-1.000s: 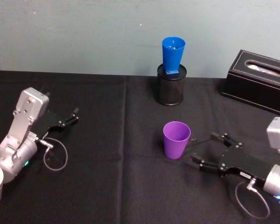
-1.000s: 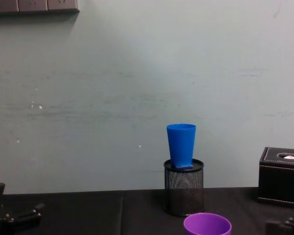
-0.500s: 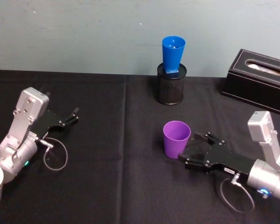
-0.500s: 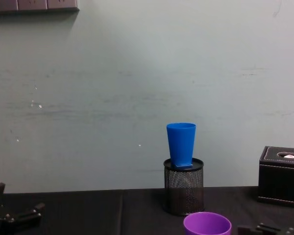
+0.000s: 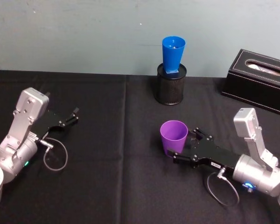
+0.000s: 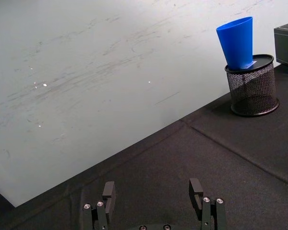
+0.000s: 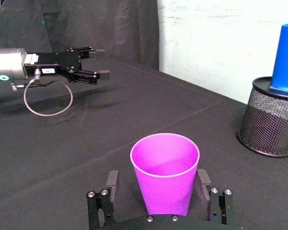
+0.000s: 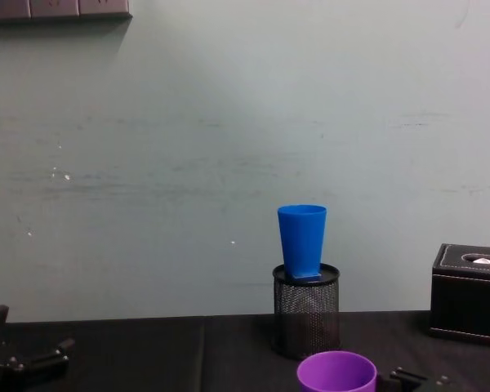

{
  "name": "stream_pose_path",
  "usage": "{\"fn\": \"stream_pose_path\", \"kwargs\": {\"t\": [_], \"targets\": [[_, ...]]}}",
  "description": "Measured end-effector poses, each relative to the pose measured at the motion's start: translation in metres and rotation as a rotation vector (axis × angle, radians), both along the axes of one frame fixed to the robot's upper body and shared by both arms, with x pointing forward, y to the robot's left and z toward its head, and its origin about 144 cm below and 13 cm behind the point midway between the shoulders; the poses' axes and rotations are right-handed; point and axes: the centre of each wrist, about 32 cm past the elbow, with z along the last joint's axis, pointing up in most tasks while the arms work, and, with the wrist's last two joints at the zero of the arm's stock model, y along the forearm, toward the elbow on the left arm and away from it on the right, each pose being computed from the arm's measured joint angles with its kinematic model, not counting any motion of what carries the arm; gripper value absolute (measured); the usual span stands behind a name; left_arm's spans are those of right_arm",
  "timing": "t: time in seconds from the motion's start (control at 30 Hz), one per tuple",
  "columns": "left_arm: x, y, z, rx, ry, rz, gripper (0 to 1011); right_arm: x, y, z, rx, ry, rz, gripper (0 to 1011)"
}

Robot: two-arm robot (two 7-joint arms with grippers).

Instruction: Pick up one cup with a gripper and tap it against the other cup.

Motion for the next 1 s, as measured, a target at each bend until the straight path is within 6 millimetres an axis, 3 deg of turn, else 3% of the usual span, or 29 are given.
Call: {"fn": "stream_pose_path", "kwargs": {"t": [0.37, 1.0], "targets": [[0.000, 0.000, 0.000, 0.000, 0.000, 0.000, 1005, 0.007, 0.014, -0.003, 0.003, -0.048, -0.016, 1002], [0.000, 0.000, 0.000, 0.000, 0.000, 0.000, 1005, 0.013, 0.020, -0.006, 0.006, -0.077, -0.045, 1002]]}}
